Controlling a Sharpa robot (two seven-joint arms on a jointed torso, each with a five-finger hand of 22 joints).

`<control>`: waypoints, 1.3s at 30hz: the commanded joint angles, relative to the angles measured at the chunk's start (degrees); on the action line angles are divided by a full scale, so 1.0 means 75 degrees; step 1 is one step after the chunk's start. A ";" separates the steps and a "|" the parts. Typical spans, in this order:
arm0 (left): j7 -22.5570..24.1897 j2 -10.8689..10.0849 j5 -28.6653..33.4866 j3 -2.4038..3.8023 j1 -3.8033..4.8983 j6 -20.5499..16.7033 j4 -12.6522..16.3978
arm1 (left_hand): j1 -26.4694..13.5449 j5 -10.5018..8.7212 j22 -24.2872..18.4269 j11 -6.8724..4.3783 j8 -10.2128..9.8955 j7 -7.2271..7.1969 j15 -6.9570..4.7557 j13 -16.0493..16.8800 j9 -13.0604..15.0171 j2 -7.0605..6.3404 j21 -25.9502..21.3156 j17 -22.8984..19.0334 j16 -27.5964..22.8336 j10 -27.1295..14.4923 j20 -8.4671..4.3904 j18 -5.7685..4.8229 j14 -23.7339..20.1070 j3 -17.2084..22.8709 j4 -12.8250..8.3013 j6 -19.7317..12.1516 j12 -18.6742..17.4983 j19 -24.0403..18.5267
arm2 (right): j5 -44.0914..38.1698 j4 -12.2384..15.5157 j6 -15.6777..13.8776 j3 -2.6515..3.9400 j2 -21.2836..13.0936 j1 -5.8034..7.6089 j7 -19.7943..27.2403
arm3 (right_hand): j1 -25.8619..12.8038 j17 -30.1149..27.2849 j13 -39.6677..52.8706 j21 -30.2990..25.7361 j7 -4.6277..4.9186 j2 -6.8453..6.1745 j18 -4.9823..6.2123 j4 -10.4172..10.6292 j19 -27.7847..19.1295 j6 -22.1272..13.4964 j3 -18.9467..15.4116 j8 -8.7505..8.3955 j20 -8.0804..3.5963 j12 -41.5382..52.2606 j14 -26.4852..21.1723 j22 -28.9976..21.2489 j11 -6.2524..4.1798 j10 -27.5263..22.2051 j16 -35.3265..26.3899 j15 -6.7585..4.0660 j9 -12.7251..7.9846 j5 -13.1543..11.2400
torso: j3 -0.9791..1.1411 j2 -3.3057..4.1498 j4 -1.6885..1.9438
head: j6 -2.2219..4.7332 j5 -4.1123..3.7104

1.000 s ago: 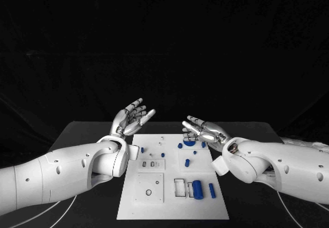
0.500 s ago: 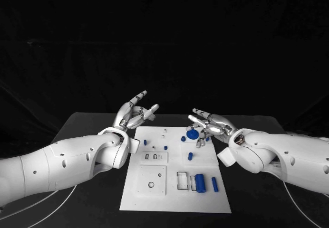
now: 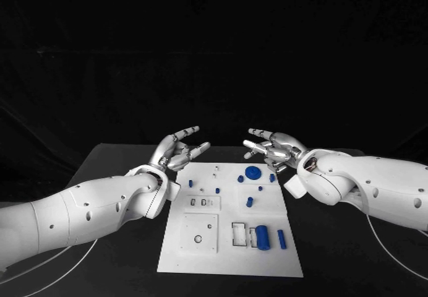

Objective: Assemble the parts on the task board

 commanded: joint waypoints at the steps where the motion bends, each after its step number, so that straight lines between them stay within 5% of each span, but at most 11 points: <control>1: -0.0624 0.0068 -0.1376 -0.0007 0.0014 0.0206 -0.0073 | 0.0065 -0.0052 0.2132 0.0081 0.0052 0.0065 0.0066 0.2007 0.0042 0.0071 0.0242 0.2017 0.0117 0.0800 0.0060 -0.0056 0.0805 0.0046 0.0023 0.0339 0.0162 0.0909 | -0.1118 -0.0098 0.0151 0.0000 0.0042 0.0039 -0.0300 | 0.0626 0.2006 -0.0037 0.0026 0.0251 -0.0127 -0.0048 -0.0481 0.0800 0.1618 0.0286 0.0626 0.0062 -0.0021 0.0806 0.2006 0.0002 -0.0105 0.0027 0.0023 0.0339 -0.0379 | -0.0010 0.0042 0.0030 | 0.0005 -0.0062; 3: -0.0765 0.0088 -0.1836 -0.0010 0.0015 0.0087 -0.0088 | 0.0157 -0.0067 0.2132 0.0119 0.0111 0.0078 0.0095 0.2007 0.0081 0.0144 0.0242 0.2017 0.0117 0.0800 0.0098 -0.0056 0.0805 0.0075 0.0012 0.0634 0.0162 0.0909 | -0.1574 -0.0131 0.0068 0.0005 0.0063 0.0056 -0.0444 | 0.1112 0.2006 -0.0196 0.0026 0.0511 -0.0202 -0.0048 -0.0885 0.0800 0.3498 0.0567 0.1328 0.0094 -0.0249 0.0806 0.2006 0.0061 -0.0195 0.0027 0.0070 0.0695 -0.0387 | -0.0017 0.0081 0.0044 | -0.0003 -0.0073; 5: -0.0918 0.0112 -0.2321 -0.0012 0.0016 -0.0011 -0.0098 | 0.0253 -0.0076 0.2132 0.0159 0.0160 0.0106 0.0134 0.2007 0.0115 0.0169 0.0242 0.2017 0.0117 0.0800 0.0144 -0.0056 0.0805 0.0073 0.0005 0.0911 0.0162 0.0909 | -0.2192 -0.0176 -0.0063 0.0010 0.0097 0.0068 -0.0579 | 0.1362 0.2006 -0.0322 0.0026 0.0660 -0.0322 -0.0048 -0.1124 0.0800 0.4400 0.0712 0.1618 0.0098 -0.0407 0.0806 0.2006 0.0028 -0.0008 0.0027 0.0054 0.0817 -0.0443 | -0.0022 0.0102 0.0052 | 0.0002 -0.0084; 11: -0.1300 0.0142 -0.3466 -0.0013 0.0028 -0.0231 -0.0099 | 0.0346 -0.0087 0.2132 0.0188 0.0214 0.0127 0.0171 0.2007 0.0175 0.0236 0.0242 0.2017 0.0117 0.0800 0.0271 -0.0056 0.0805 -0.0011 0.0009 0.1597 0.0162 0.0909 | -0.3832 -0.0329 -0.0396 0.0037 0.0228 0.0080 -0.0961 | 0.1800 0.2006 -0.0454 0.0026 0.0422 -0.0676 -0.0048 -0.1505 0.0800 0.5399 0.1023 0.1267 -0.0073 -0.1114 0.0806 0.2006 -0.0168 0.0973 0.0027 -0.0123 0.0643 -0.0502 | -0.0064 0.0201 0.0077 | 0.0071 -0.0116; 20: -0.1583 0.0136 -0.4592 -0.0009 0.0044 -0.0381 -0.0174 | 0.0544 -0.0100 0.2132 0.0064 0.0362 0.0012 0.0085 0.1920 0.0282 0.0334 0.0242 0.2017 0.0117 0.0749 0.0364 -0.0056 0.0805 -0.0158 0.0000 0.2560 0.0114 0.0909 | -0.5758 -0.0585 -0.0535 0.0068 0.0482 0.0049 -0.1583 | 0.2086 0.2006 -0.0447 0.0026 0.0262 -0.0788 -0.0048 -0.1657 0.0800 0.5764 0.1197 0.0866 -0.0138 -0.1695 0.0806 0.2006 -0.0233 0.1591 0.0027 -0.0184 0.0450 -0.0519 | -0.0090 0.0296 0.0130 | 0.0080 -0.0102; 26: -0.1732 0.0102 -0.4917 -0.0005 0.0077 -0.0155 -0.0191 | 0.1002 -0.0094 0.2132 -0.0092 0.0511 -0.0164 -0.0054 -0.0382 0.0414 0.0337 0.0242 0.2017 0.0117 -0.0865 0.0253 -0.0056 0.0805 -0.0248 -0.0013 0.3241 -0.1551 0.0909 | -0.6403 -0.0791 -0.0439 0.0082 0.0690 -0.0004 -0.2041 | 0.2136 0.2006 -0.0448 0.0026 0.0128 -0.0803 -0.0048 -0.1665 0.0800 0.5785 0.1247 0.0668 -0.0129 -0.1959 0.0806 0.2006 -0.0208 0.1758 0.0027 -0.0170 0.0359 -0.0525 | -0.0097 0.0364 0.0145 | 0.0023 -0.0108; 28: -0.1754 0.0102 -0.4959 -0.0005 0.0085 -0.0111 -0.0198 | 0.1156 -0.0094 0.2132 -0.0115 0.0487 -0.0182 -0.0076 -0.0628 0.0424 0.0332 0.0242 0.2017 0.0117 -0.1056 0.0227 -0.0056 0.0805 -0.0269 -0.0010 0.3307 -0.1790 0.0909 | -0.6488 -0.0877 -0.0428 0.0088 0.0763 -0.0030 -0.2130 | 0.2182 0.2006 -0.0449 0.0026 0.0118 -0.0792 -0.0048 -0.1685 0.0800 0.5789 0.1280 0.0609 -0.0121 -0.2058 0.0806 0.2006 -0.0194 0.1766 0.0027 -0.0159 0.0333 -0.0525 | -0.0106 0.0380 0.0149 | 0.0018 -0.0132; 39: -0.1607 0.0130 -0.5020 -0.0001 0.0099 -0.0271 -0.0228 | 0.1465 -0.0086 0.2132 -0.0163 0.0461 -0.0228 -0.0121 -0.0570 0.0449 0.0346 0.0242 0.2017 0.0117 -0.0966 0.0184 -0.0056 0.0805 -0.0277 -0.0012 0.3443 -0.1794 0.0909 | -0.7202 -0.1215 -0.0251 0.0119 0.1172 -0.0205 -0.2595 | 0.2312 0.2006 -0.0447 0.0026 0.0076 -0.0755 -0.0048 -0.1745 0.0800 0.5808 0.1380 0.0441 -0.0094 -0.2315 0.0806 0.2006 -0.0166 0.1843 0.0027 -0.0131 0.0260 -0.0523 | -0.0123 0.0457 0.0130 | -0.0008 -0.0148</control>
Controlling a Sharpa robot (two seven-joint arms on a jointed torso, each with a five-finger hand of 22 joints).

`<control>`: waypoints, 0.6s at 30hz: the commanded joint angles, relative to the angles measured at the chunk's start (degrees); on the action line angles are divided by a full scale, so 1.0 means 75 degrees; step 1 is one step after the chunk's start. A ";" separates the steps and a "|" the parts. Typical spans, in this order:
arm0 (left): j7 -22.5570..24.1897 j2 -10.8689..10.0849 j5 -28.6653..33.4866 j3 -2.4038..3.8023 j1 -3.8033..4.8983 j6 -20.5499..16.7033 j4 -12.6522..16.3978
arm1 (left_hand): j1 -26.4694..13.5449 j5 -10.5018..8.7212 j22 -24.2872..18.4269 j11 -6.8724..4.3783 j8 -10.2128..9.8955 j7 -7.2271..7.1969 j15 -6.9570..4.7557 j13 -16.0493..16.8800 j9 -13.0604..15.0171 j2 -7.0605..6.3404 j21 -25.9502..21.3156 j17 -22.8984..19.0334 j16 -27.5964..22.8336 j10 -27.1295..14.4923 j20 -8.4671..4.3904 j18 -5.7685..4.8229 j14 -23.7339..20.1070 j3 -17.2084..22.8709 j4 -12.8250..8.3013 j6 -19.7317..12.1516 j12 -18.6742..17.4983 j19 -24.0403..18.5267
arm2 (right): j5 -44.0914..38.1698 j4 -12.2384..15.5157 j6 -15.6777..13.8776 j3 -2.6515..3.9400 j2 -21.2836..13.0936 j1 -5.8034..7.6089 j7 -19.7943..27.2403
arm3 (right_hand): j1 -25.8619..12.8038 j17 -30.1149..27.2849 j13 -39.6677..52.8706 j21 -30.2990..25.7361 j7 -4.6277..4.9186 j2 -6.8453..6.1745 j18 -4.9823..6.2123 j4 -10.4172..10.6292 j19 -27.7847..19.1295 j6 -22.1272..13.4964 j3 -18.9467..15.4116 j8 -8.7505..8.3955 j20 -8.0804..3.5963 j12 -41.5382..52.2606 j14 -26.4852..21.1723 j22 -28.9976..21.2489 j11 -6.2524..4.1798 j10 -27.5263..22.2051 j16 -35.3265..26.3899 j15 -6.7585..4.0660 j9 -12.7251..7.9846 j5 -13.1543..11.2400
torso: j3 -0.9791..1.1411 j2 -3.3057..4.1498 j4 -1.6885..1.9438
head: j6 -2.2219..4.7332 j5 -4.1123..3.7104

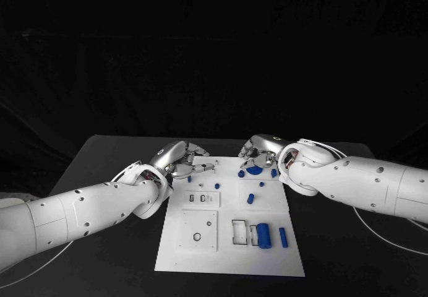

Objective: Assemble the parts on the task board

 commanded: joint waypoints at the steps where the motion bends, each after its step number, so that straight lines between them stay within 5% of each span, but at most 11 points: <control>1: 0.0032 0.0024 -0.0175 0.0008 0.0015 -0.0055 -0.0001 | 0.0103 -0.0013 0.2009 -0.0014 -0.0013 0.0012 -0.0049 0.0017 0.0005 0.0010 0.0018 0.2009 0.0020 0.0075 -0.0063 -0.0056 0.0796 -0.0054 0.0002 0.0061 0.0048 0.0790 | -0.0697 -0.0058 0.0187 0.0008 0.0070 -0.0037 -0.0461 | 0.0084 0.2010 0.0002 0.0033 -0.0057 -0.0016 -0.0050 0.0005 0.0811 -0.0001 0.0061 -0.0062 -0.0017 -0.0055 0.0783 0.2010 0.0000 0.0045 0.0031 0.0011 -0.0016 -0.0034 | -0.0006 0.0026 0.0003 | -0.0026 -0.0008; 7: 0.0031 0.0010 -0.0168 0.0009 0.0016 -0.0125 0.0002 | 0.0116 -0.0014 0.2009 -0.0012 -0.0053 0.0018 -0.0054 0.0068 -0.0004 0.0038 0.0018 0.2009 0.0020 0.0131 -0.0071 -0.0056 0.0796 -0.0061 0.0010 0.0030 0.0084 0.0790 | -0.1028 -0.0140 0.0423 0.0012 0.0200 -0.0111 -0.0691 | 0.0103 0.2010 0.0003 0.0033 -0.0061 0.0008 -0.0050 0.0000 0.0811 0.0002 0.0089 -0.0099 -0.0012 -0.0107 0.0783 0.2010 0.0002 0.0072 0.0031 0.0015 -0.0030 -0.0033 | -0.0008 0.0003 -0.0001 | -0.0100 -0.0009; 11: 0.0050 -0.0005 -0.0141 0.0009 0.0016 -0.0170 0.0010 | 0.0124 -0.0019 0.2009 0.0010 -0.0145 0.0045 -0.0047 0.0782 -0.0026 0.0064 0.0018 0.2009 0.0020 0.0631 -0.0081 -0.0056 0.0796 -0.0105 0.0010 -0.0045 0.0639 0.0790 | -0.1095 -0.0160 0.0575 0.0013 0.0236 -0.0136 -0.0752 | 0.0062 0.2010 0.0004 0.0033 -0.0040 -0.0020 -0.0050 0.0021 0.0811 0.0001 0.0072 -0.0148 -0.0007 -0.0175 0.0783 0.2010 0.0008 0.0096 0.0031 0.0019 -0.0049 -0.0047 | -0.0012 -0.0003 -0.0003 | -0.0146 -0.0005; 18: 0.0093 -0.0007 -0.0115 0.0009 0.0015 -0.0216 0.0017 | 0.0109 -0.0020 0.2009 0.0024 -0.0196 0.0061 -0.0039 0.0892 -0.0037 0.0093 0.0018 0.2009 0.0020 0.0698 -0.0082 -0.0056 0.0796 -0.0133 0.0013 -0.0082 0.0725 0.0790 | -0.1153 -0.0265 0.0745 0.0014 0.0323 -0.0161 -0.0885 | 0.0071 0.2010 0.0003 0.0033 -0.0042 -0.0008 -0.0050 0.0021 0.0811 -0.0005 0.0086 -0.0178 -0.0004 -0.0222 0.0783 0.2010 0.0010 0.0097 0.0031 0.0022 -0.0060 -0.0047 | -0.0014 -0.0017 -0.0004 | -0.0215 0.0022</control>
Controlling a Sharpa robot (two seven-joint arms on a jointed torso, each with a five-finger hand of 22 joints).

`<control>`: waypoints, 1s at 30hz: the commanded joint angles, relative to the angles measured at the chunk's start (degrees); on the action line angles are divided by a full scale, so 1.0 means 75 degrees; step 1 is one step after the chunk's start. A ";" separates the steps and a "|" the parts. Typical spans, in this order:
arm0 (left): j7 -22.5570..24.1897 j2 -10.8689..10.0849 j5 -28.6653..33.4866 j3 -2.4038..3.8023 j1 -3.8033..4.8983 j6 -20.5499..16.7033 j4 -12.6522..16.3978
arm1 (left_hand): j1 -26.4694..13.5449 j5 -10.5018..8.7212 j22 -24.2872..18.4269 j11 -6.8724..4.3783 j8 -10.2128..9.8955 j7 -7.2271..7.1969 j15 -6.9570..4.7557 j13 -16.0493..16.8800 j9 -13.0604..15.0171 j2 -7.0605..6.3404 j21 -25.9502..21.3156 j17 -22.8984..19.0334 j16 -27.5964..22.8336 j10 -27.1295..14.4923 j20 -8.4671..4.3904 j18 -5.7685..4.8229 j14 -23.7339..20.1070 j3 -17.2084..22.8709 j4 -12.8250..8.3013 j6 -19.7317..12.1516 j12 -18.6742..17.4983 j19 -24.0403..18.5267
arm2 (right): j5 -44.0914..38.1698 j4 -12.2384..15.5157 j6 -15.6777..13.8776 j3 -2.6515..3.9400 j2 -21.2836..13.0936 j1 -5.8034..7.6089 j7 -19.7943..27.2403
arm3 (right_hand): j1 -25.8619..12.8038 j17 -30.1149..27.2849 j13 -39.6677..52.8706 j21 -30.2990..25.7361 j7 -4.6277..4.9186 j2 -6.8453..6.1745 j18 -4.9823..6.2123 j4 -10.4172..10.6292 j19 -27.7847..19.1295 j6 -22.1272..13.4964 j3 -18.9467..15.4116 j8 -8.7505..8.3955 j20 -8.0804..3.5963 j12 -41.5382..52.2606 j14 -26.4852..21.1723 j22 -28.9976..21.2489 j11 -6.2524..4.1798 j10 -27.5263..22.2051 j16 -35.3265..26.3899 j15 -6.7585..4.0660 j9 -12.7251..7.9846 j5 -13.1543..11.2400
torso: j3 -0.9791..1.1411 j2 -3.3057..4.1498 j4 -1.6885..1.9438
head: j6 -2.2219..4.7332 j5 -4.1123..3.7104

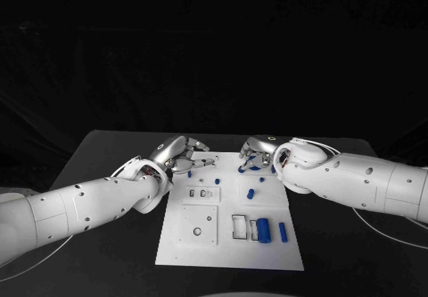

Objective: Assemble the parts on the task board

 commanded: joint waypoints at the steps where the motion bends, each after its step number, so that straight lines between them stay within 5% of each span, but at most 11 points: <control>1: 0.0094 0.0011 -0.0011 0.0008 0.0013 -0.0127 0.0018 | 0.0037 -0.0020 0.2010 0.0015 -0.0057 0.0040 -0.0034 0.0458 -0.0016 0.0032 0.0018 0.2011 0.0020 0.0175 -0.0054 -0.0056 0.0796 -0.0072 0.0002 -0.0068 0.0188 0.0816 | -0.0291 -0.0073 0.0344 0.0004 0.0059 -0.0020 -0.0278 | 0.0042 0.2011 0.0002 0.0033 -0.0043 -0.0037 -0.0051 0.0022 0.0812 -0.0005 0.0046 -0.0056 -0.0006 -0.0045 0.0783 0.2012 0.0011 0.0043 0.0031 0.0022 -0.0015 -0.0047 | -0.0001 -0.0012 -0.0004 | -0.0044 0.0007; 12: 0.0133 0.0001 0.0013 0.0008 0.0012 -0.0157 0.0031 | 0.0058 -0.0015 0.2010 0.0076 -0.0230 0.0083 0.0022 0.1988 -0.0017 0.0105 0.0018 0.2011 0.0020 0.1201 -0.0011 -0.0056 0.0796 -0.0258 -0.0001 -0.0003 0.1337 0.0816 | -0.0421 -0.0255 0.0438 0.0004 0.0247 -0.0117 -0.0384 | 0.0094 0.2011 0.0003 0.0033 -0.0040 -0.0007 -0.0051 -0.0002 0.0812 -0.0011 0.0091 -0.0114 0.0001 -0.0131 0.0783 0.2012 0.0020 0.0055 0.0031 0.0030 -0.0033 -0.0044 | 0.0000 -0.0011 -0.0002 | -0.0066 -0.0014; 30: 0.0128 -0.0006 0.0016 0.0008 0.0011 -0.0190 0.0047 | 0.0002 -0.0016 0.2010 0.0121 -0.0301 0.0118 0.0059 0.2007 -0.0017 0.0141 0.0018 0.2011 0.0020 0.1215 0.0022 -0.0056 0.0796 -0.0339 0.0007 0.0016 0.1350 0.0816 | -0.0557 -0.0433 0.0702 0.0003 0.0461 -0.0175 -0.0554 | 0.0169 0.2011 0.0004 0.0033 -0.0070 0.0092 -0.0051 -0.0022 0.0812 0.0014 0.0194 -0.0203 -0.0027 -0.0252 0.0783 0.2012 -0.0051 0.0180 0.0031 -0.0022 -0.0051 -0.0036 | -0.0004 -0.0018 0.0004 | -0.0069 -0.0069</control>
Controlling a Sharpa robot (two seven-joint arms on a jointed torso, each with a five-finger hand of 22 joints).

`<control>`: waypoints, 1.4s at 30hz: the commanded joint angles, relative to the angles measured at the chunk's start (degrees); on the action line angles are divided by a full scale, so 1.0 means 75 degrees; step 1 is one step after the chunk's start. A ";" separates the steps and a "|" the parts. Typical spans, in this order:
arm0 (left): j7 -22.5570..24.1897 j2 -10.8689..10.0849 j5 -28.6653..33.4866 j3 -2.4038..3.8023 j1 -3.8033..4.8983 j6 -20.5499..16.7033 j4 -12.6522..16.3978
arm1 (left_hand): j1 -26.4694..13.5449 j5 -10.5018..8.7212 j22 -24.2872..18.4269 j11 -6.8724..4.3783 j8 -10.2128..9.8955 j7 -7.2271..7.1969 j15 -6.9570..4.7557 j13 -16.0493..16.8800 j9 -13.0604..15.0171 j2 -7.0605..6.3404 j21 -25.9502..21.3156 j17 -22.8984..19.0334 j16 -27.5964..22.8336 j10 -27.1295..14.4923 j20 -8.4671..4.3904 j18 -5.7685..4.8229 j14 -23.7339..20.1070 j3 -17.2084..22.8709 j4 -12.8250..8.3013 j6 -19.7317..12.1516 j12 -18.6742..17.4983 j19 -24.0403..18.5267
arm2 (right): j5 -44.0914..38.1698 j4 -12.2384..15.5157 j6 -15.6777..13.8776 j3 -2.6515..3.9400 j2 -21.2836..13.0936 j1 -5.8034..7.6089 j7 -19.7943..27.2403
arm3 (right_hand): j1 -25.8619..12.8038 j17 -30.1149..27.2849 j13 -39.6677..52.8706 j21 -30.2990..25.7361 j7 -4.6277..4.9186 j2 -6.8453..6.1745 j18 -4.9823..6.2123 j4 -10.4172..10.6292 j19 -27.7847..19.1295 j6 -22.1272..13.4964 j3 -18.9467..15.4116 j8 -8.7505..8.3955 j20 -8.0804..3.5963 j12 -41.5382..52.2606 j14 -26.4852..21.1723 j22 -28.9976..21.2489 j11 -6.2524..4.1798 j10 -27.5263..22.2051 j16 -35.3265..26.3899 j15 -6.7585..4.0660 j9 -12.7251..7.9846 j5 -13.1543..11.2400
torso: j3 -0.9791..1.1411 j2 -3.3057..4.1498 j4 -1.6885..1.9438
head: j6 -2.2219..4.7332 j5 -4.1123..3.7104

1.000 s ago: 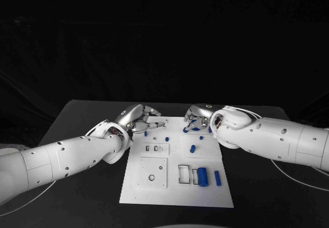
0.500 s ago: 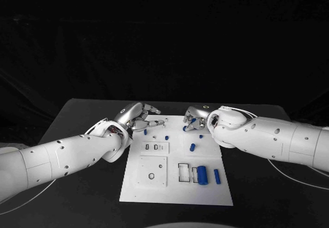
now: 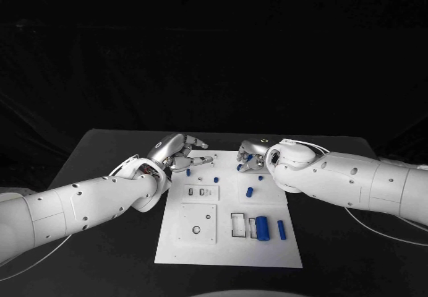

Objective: Assemble the parts on the task board

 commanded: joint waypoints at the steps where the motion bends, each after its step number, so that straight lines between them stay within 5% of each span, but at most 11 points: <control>1: 0.0081 0.0008 0.0009 0.0008 0.0011 -0.0069 0.0028 | -0.0032 -0.0019 0.2011 0.0043 -0.0034 0.0027 0.0060 0.2009 -0.0005 0.0050 0.0018 0.2013 0.0020 0.0805 0.0022 -0.0056 0.0796 -0.0048 -0.0014 -0.0006 0.0020 0.0817 | -0.0199 -0.0037 0.0234 0.0002 0.0045 -0.0025 -0.0166 | 0.0058 0.2013 0.0003 0.0034 -0.0064 0.0046 -0.0051 0.0000 0.0812 0.0007 0.0050 -0.0050 -0.0029 -0.0047 0.0783 0.2007 0.0002 0.0075 0.0031 -0.0024 -0.0010 -0.0036 | 0.0000 -0.0005 0.0008 | -0.0012 -0.0013; 14: 0.0081 -0.0015 0.0009 0.0014 0.0011 -0.0104 0.0044 | -0.0053 -0.0019 0.2011 0.0050 -0.0039 0.0033 0.0066 0.2009 -0.0010 0.0065 0.0018 0.2013 0.0020 0.0805 0.0027 -0.0056 0.0796 -0.0058 -0.0016 -0.0022 0.0020 0.0817 | -0.0260 -0.0085 0.0351 0.0002 0.0132 -0.0075 -0.0474 | 0.0088 0.2013 0.0004 0.0034 -0.0002 0.0149 -0.0051 0.0015 0.0812 0.0042 0.0148 -0.0120 -0.0072 -0.0138 0.0783 0.2007 -0.0050 0.0236 0.0031 -0.0068 -0.0014 -0.0030 | -0.0003 -0.0012 -0.0004 | -0.0041 -0.0010; 28: 0.0095 0.0002 0.0009 0.0013 0.0010 -0.0100 0.0042 | -0.0059 -0.0018 0.2011 0.0051 -0.0038 0.0034 0.0067 0.2009 -0.0010 0.0077 0.0018 0.2013 0.0020 0.0805 0.0028 -0.0056 0.0796 -0.0058 -0.0015 -0.0022 0.0020 0.0817 | -0.0273 -0.0133 0.0343 0.0002 0.0160 -0.0112 -0.0566 | 0.0122 0.2013 -0.0001 0.0034 -0.0001 0.0304 -0.0051 0.0132 0.0812 0.0255 0.0342 -0.0182 -0.0374 -0.0312 0.0783 0.2007 -0.0313 0.0755 0.0031 -0.0396 0.0002 -0.0034 | -0.0002 -0.0011 0.0006 | -0.0062 0.0002; 42: 0.0087 -0.0007 0.0009 0.0013 0.0011 -0.0128 0.0041 | -0.0063 -0.0017 0.2011 0.0055 -0.0044 0.0038 0.0070 0.2009 -0.0014 0.0100 0.0018 0.2013 0.0020 0.0805 0.0031 -0.0056 0.0796 -0.0058 -0.0018 -0.0038 0.0020 0.0817 | -0.0241 -0.0163 0.0273 0.0002 0.0195 -0.0143 -0.0533 | 0.0021 0.2013 -0.0005 0.0034 0.0033 0.0127 -0.0051 0.0246 0.0812 0.0176 0.0293 -0.0270 -0.0433 -0.0497 0.0783 0.2007 -0.0302 0.0806 0.0031 -0.0415 -0.0029 -0.0038 | -0.0007 -0.0014 0.0006 | -0.0085 0.0025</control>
